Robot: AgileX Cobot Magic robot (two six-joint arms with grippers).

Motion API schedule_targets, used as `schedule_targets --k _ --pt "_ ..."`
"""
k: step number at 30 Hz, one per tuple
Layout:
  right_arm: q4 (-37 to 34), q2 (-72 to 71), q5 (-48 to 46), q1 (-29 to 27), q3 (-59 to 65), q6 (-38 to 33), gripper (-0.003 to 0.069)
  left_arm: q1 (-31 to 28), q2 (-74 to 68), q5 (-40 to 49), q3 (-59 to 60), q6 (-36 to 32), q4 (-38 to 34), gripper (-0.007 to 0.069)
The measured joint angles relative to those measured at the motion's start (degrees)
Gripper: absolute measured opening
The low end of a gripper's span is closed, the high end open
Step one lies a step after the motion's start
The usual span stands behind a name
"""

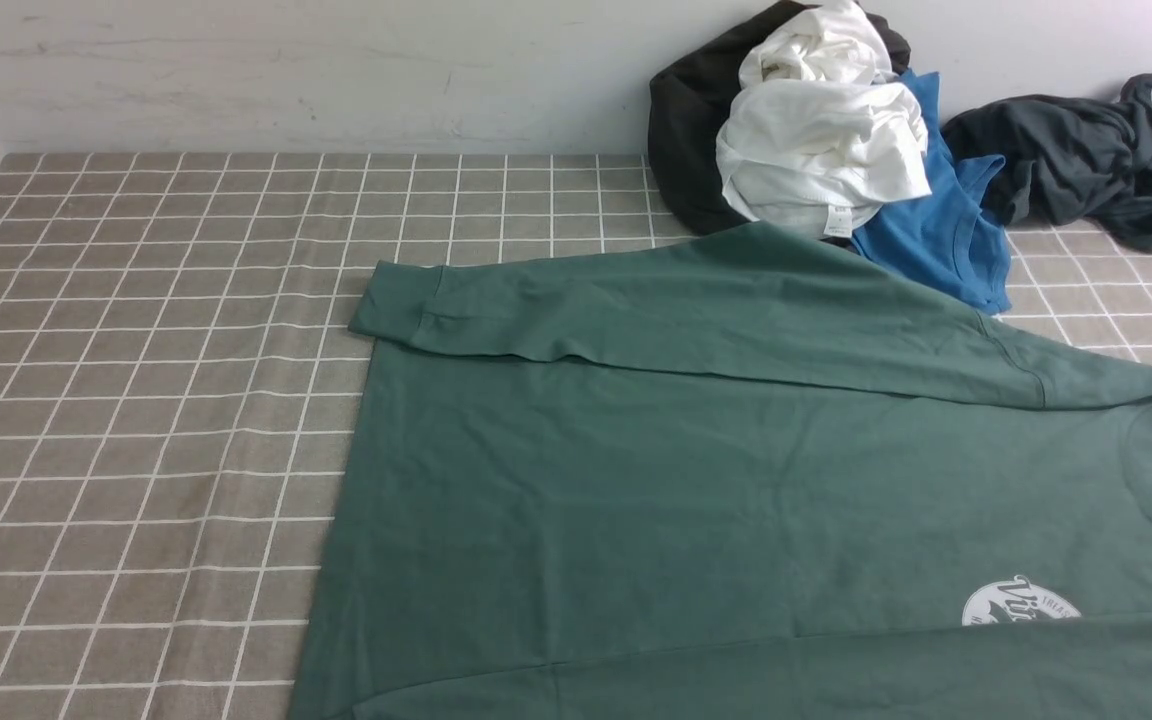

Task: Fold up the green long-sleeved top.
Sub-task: Use the left arm to clamp the cuff closest to it

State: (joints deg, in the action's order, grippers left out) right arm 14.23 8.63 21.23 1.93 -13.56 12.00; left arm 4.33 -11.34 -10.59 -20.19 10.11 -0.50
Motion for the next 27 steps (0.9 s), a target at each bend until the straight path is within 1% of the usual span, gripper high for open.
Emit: schedule_targets --k 3,4,5,6,8,9,10,11,12,13,15,16,17,18,19,20,21,22,23,24,26,27 --pt "-0.26 7.26 -9.22 0.00 -8.78 -0.35 -0.0014 0.00 -9.48 9.53 -8.46 -0.17 1.90 -0.0007" --pt "-0.26 11.28 -14.17 0.00 -12.53 -0.40 -0.0014 0.00 -14.16 12.74 -10.64 -0.17 2.15 -0.0007" --pt "-0.26 12.65 -15.79 0.00 -13.62 -0.40 -0.0014 0.00 -15.70 14.67 -11.70 -0.17 2.15 -0.0007" --pt "-0.32 18.08 -23.09 0.00 -17.60 -0.42 -0.0014 0.00 -21.81 19.28 -13.40 0.04 1.91 -0.0007" --pt "-1.02 24.64 -30.42 0.00 -19.90 -0.37 -0.0013 0.00 -28.30 26.63 -14.28 0.18 0.50 -0.0007" --pt "-1.47 26.50 -32.97 0.00 -20.32 -0.37 -0.0013 0.00 -31.01 29.90 -14.34 0.18 -0.80 -0.0007" --pt "-2.30 30.68 -39.10 0.06 -20.72 -0.42 -0.0013 0.00 -35.09 35.14 -14.34 -0.09 -2.68 -0.0007" --pt "-3.08 32.84 -42.87 0.22 -20.78 -0.59 -0.0013 0.00 -38.36 39.39 -14.34 -0.83 -4.53 -0.0007" --pt "-4.27 34.99 -46.58 0.57 -20.78 -0.94 -0.0013 0.00 -40.86 41.75 -14.34 -1.99 -5.75 -0.0007" --pt "-5.70 38.09 -51.76 1.50 -20.78 -1.88 -0.0013 0.00 -44.45 46.07 -14.34 -4.62 -8.58 -0.0006" --pt "-9.52 43.44 -57.65 4.29 -20.78 -5.79 -0.0012 0.00 -50.31 52.39 -14.34 -11.18 -14.51 0.0004" --pt "-10.94 45.33 -58.63 5.60 -20.78 -7.91 -0.0011 0.00 -52.19 53.42 -14.34 -13.84 -16.60 0.0015" --pt "-11.67 45.82 -58.90 5.97 -20.78 -8.50 -0.0011 0.00 -52.63 54.02 -14.34 -14.49 -17.14 0.0017" --pt "-14.22 49.04 -59.06 9.00 -20.93 -13.32 -0.0012 0.46 -55.51 55.28 -14.34 -19.08 -20.40 0.0050" --pt "-14.57 49.93 -59.06 9.40 -20.92 -13.94 -0.0012 0.67 -56.27 55.44 -14.34 -20.27 -21.54 0.0060" --pt "-17.62 53.30 -58.28 12.60 -21.35 -18.77 -0.0012 1.91 -59.06 55.53 -14.34 -23.89 -23.61 0.0109" --pt "-19.17 54.51 -57.87 13.74 -21.61 -20.42 -0.0012 2.76 -60.37 55.48 -14.34 -24.93 -24.37 0.0130" --pt "-20.84 56.39 -57.20 15.45 -21.97 -23.45 -0.0012 3.71 -61.65 55.30 -14.40 -25.51 -24.85 0.0161" --pt "-22.60 58.55 -56.57 17.18 -22.35 -25.57 -0.0012 5.27 -63.51 54.87 -14.53 -25.75 -24.91 0.0219" --pt "-23.71 60.19 -56.06 18.33 -22.73 -27.34 -0.0012 6.65 -64.99 54.23 -14.54 -25.52 -24.91 0.0252" --pt "-25.53 62.96 -55.66 19.76 -23.45 -29.90 -0.0012 9.24 -67.65 52.07 -14.65 -23.32 -24.19 0.0328" --pt "-26.08 63.80 -55.67 20.06 -23.67 -30.93 -0.0011 10.17 -68.56 51.32 -14.65 -22.46 -23.75 0.0343"
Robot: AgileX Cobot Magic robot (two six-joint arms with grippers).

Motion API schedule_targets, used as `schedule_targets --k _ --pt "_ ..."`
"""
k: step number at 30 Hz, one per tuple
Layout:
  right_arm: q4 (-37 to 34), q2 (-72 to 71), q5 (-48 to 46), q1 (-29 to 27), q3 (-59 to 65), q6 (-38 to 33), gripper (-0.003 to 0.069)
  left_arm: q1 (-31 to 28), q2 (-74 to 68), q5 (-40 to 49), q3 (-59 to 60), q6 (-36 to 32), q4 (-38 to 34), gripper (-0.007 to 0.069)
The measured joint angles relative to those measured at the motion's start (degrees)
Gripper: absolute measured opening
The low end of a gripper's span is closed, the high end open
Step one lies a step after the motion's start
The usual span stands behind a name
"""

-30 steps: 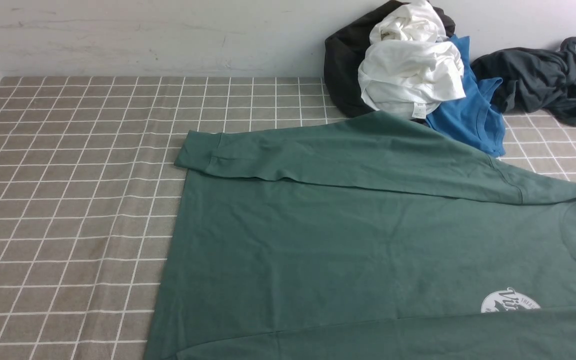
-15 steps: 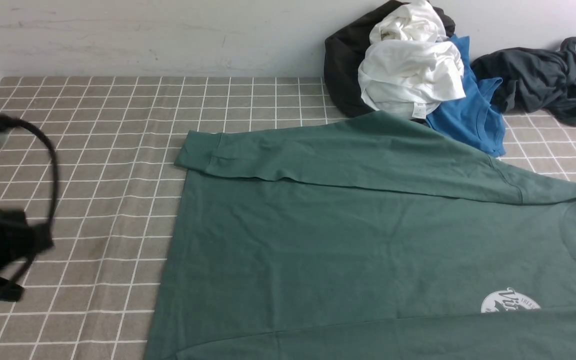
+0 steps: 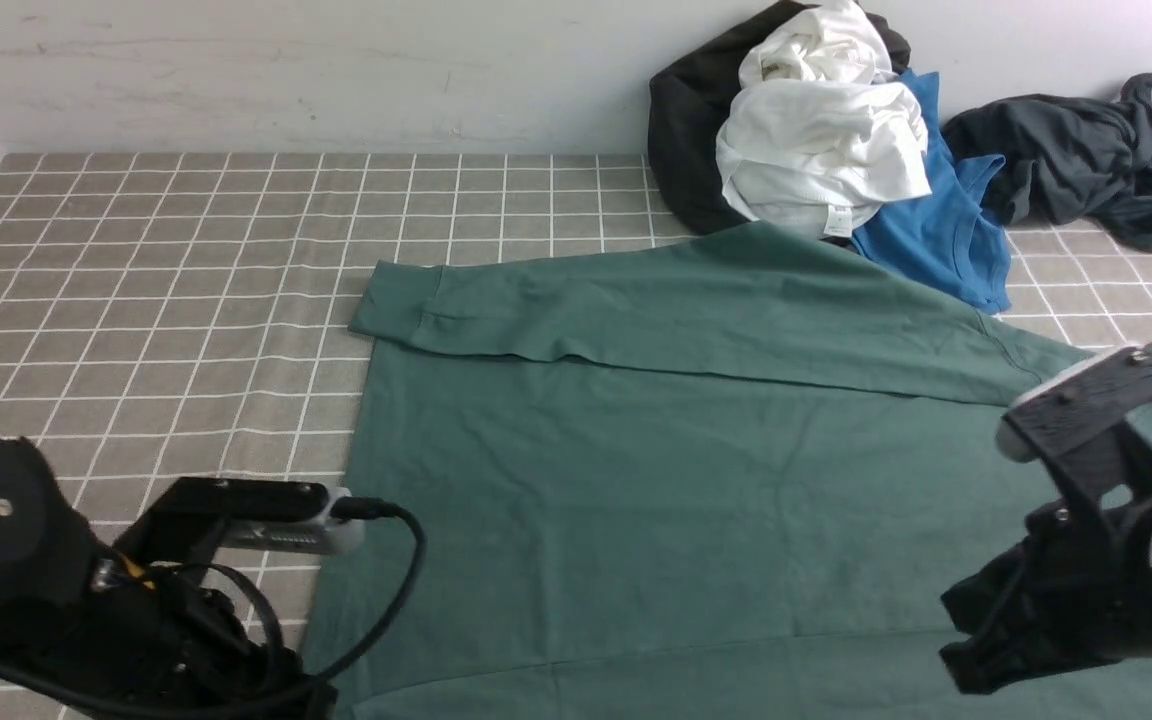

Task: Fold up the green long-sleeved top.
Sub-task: Use the left arm to clamp the cuff closest to it

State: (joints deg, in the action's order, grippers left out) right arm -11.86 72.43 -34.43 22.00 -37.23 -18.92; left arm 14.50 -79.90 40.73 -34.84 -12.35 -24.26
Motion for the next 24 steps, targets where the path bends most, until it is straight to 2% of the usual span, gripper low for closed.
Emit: schedule_targets --k 5,12,14,16,19,24 --pt "-0.93 1.64 0.29 0.27 -0.60 -1.76 -0.0011 3.53 -3.48 -2.83 0.00 6.51 3.52 0.0382" --pt "-1.09 1.64 1.30 0.27 -0.70 -2.08 -0.0011 4.64 -6.64 -5.41 -0.17 10.08 4.89 0.0311" --pt "-1.09 1.64 1.33 0.27 -0.70 -2.08 -0.0011 4.64 -6.65 -5.47 -0.19 10.32 5.42 0.0310" --pt "-1.09 1.64 1.45 0.27 -0.70 -2.08 -0.0011 4.64 -6.65 -5.47 -0.31 10.38 6.30 0.0329" --pt "-1.09 1.64 1.52 0.27 -0.70 -2.09 -0.0011 4.64 -6.70 -5.53 -0.37 10.49 8.39 0.0433" --pt "-1.30 1.64 2.12 0.27 -0.70 -2.21 -0.0011 4.64 -6.83 -5.61 -0.37 10.53 8.63 0.0520"
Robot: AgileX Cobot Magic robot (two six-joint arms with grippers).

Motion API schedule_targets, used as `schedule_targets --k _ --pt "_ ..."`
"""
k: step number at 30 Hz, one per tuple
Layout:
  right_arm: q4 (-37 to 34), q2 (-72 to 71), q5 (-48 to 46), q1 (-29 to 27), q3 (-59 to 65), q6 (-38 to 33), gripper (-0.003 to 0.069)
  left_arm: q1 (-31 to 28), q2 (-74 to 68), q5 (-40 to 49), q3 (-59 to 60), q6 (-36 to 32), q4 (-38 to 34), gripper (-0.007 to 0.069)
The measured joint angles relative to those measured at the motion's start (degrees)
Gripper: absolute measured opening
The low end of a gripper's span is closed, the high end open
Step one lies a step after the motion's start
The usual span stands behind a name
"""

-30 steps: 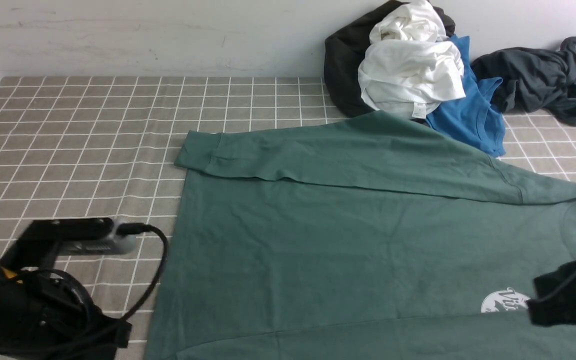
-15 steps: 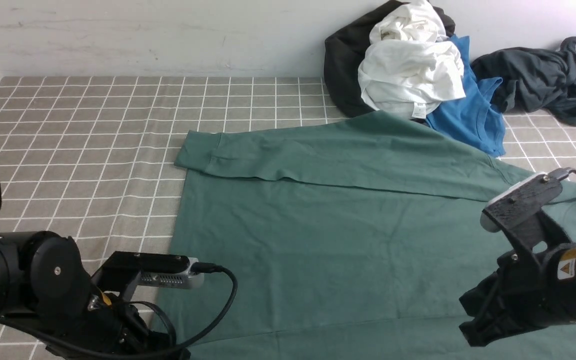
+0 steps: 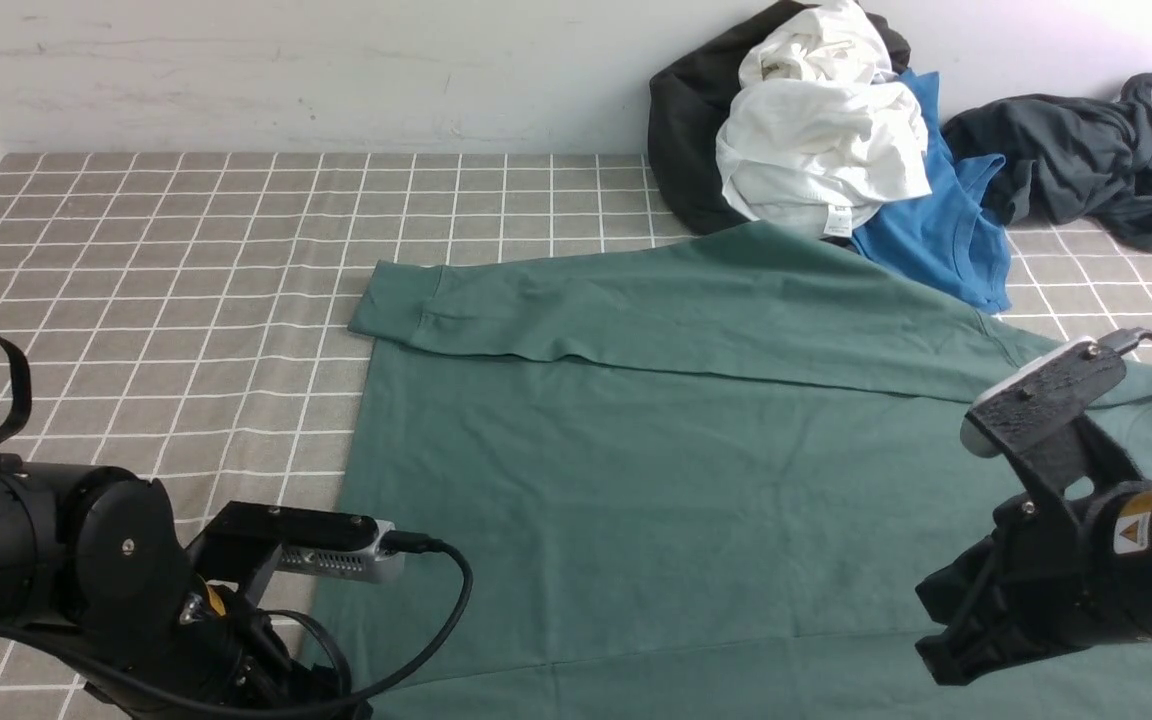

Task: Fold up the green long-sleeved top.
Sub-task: Use the left arm to clamp the cuff closest to it

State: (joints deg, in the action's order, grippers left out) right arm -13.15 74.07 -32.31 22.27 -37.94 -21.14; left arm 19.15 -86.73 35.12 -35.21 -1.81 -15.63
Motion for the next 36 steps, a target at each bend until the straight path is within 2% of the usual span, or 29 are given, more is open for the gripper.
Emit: schedule_targets --k 5,10,12,15,21,24,28,33,36 --pt "-0.34 0.00 0.26 0.00 0.00 0.00 -0.0010 0.00 -0.06 -0.91 0.00 0.00 -0.42 0.0472" --pt "-0.43 0.00 0.26 0.00 0.00 0.00 -0.0010 0.00 -0.06 -0.69 -0.58 -0.04 -1.00 0.0162" --pt "-0.43 0.00 0.26 0.00 0.00 0.00 -0.0010 0.00 -0.06 0.23 -2.00 -0.21 -1.00 0.0062" --pt "-0.43 0.00 0.26 0.00 0.00 0.00 -0.0010 0.00 -0.11 3.24 -5.65 -1.11 -1.06 0.0005" --pt "-0.43 0.00 0.26 0.02 0.00 0.00 -0.0010 0.00 -0.17 10.52 -18.64 -9.38 -1.06 -0.0008" --pt "-0.29 0.00 0.17 0.02 0.00 0.00 -0.0010 0.00 -0.17 15.01 -23.52 -10.77 -1.06 -0.0008" --pt "0.73 0.00 -0.75 0.02 0.00 -0.06 -0.0010 0.00 -0.17 22.27 -22.88 -10.84 -1.41 -0.0002" --pt "0.84 0.00 -1.24 0.02 0.00 -0.43 -0.0010 -0.67 -0.17 21.64 -14.60 -10.84 -2.75 0.0095" --pt "0.23 0.00 -1.23 0.02 0.00 -0.43 -0.0010 -2.74 -0.17 15.23 -7.14 -10.84 -4.35 0.0241"
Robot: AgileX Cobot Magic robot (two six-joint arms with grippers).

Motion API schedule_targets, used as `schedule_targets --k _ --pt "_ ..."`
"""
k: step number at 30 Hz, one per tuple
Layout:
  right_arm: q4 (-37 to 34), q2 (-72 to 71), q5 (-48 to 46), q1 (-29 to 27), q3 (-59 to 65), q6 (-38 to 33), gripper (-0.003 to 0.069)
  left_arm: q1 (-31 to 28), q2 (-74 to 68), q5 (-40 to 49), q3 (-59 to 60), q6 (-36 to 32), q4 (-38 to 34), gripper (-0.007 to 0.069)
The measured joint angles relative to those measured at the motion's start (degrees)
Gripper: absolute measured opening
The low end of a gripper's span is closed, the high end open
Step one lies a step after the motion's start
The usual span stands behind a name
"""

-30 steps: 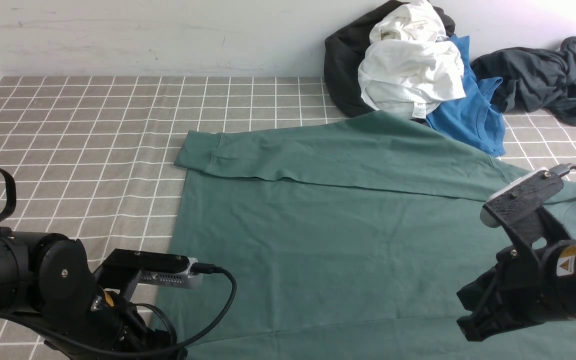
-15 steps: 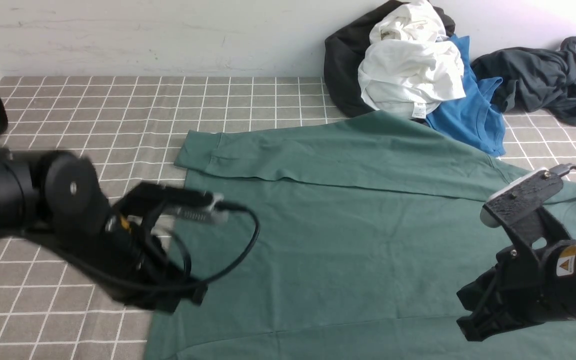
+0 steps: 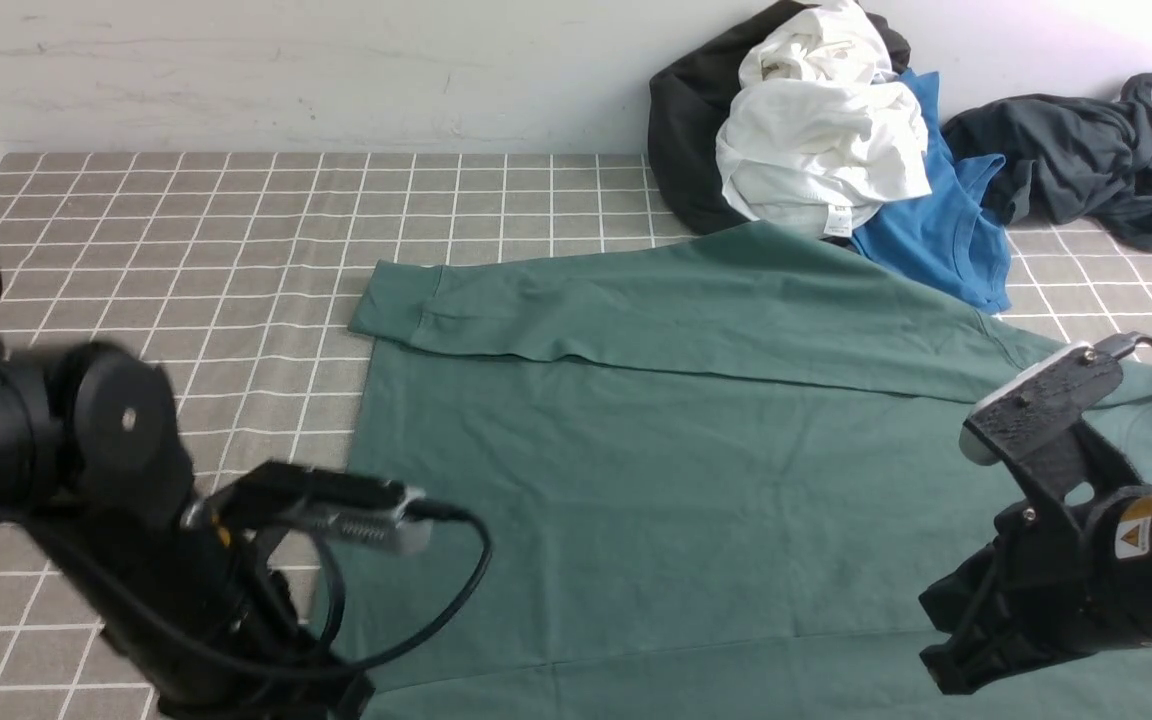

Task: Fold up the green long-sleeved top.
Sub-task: Use the left arm to clamp the cuff closest to it

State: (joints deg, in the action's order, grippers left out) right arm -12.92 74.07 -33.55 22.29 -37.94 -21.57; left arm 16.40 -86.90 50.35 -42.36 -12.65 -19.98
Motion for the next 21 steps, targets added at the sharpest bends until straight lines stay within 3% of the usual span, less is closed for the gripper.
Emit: schedule_targets --k 5,8,10,13,17,18,19,21 --pt "-0.83 0.00 0.06 0.00 0.00 -0.01 -0.0010 -2.89 0.00 -5.65 2.89 0.11 -1.30 0.0432" --pt "-0.87 0.00 0.49 0.00 0.00 -0.01 -0.0010 -3.24 -0.32 -6.60 2.94 0.13 -2.33 0.0486" --pt "-0.87 0.00 0.73 0.00 0.00 -0.01 -0.0010 -3.24 -1.11 -6.75 2.94 0.13 -2.74 0.0482" --pt "-0.87 0.00 0.93 0.00 0.00 -0.01 -0.0010 -3.24 -2.64 -6.91 2.94 0.23 -2.92 0.0402" --pt "-0.87 0.00 0.98 0.00 0.00 -0.01 -0.0010 -3.24 -3.84 -6.97 2.94 0.35 -3.03 0.0200" --pt "-0.87 0.00 0.98 0.00 0.00 -0.01 -0.0010 -3.24 -3.84 -6.97 2.94 0.35 -3.03 0.0188" --pt "-0.92 0.00 0.98 0.00 0.00 -0.01 -0.0010 -3.24 -3.84 -7.02 2.88 0.29 -2.98 0.0094" --pt "-0.92 0.00 0.98 0.00 0.00 -0.01 -0.0010 -3.24 -3.39 -6.66 2.36 0.29 -2.98 0.0037"
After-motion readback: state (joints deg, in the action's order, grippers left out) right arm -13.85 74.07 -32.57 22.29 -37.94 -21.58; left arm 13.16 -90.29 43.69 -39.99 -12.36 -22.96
